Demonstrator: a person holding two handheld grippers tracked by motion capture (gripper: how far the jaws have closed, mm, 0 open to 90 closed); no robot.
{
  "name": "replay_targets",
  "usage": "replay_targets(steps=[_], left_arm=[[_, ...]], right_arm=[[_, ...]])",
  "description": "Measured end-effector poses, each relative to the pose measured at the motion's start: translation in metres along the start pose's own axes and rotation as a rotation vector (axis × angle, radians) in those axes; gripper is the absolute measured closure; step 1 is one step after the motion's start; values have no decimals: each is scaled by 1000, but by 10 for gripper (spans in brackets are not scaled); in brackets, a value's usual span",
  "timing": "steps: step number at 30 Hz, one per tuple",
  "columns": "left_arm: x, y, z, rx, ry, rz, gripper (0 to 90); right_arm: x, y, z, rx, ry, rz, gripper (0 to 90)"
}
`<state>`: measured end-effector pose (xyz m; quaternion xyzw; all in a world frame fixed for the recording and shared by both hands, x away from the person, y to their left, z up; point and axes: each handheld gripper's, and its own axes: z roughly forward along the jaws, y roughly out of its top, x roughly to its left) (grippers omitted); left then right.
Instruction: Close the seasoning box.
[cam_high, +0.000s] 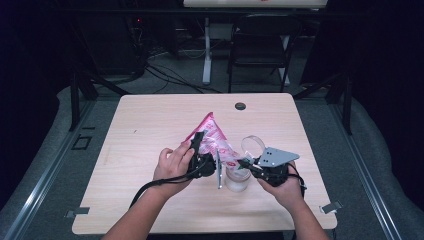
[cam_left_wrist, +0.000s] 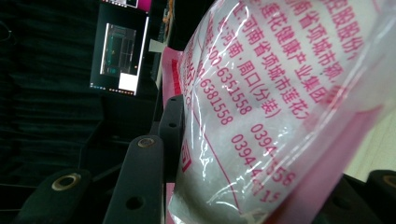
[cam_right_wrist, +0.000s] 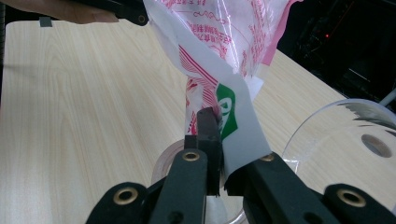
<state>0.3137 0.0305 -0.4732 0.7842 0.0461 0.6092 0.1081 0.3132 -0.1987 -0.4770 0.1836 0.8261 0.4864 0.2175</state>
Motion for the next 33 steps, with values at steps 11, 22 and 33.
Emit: replay_targets(steps=[11, 22, 33], left_arm=[[0, 1, 0, -2, 5, 3, 656], [0, 1, 0, -3, 5, 0, 657], [1, 1, 0, -7, 3, -2, 657]], right_arm=[[0, 0, 0, 2, -5, 1, 884], [0, 0, 0, 0, -6, 1, 884], [0, 0, 0, 2, -7, -1, 884]])
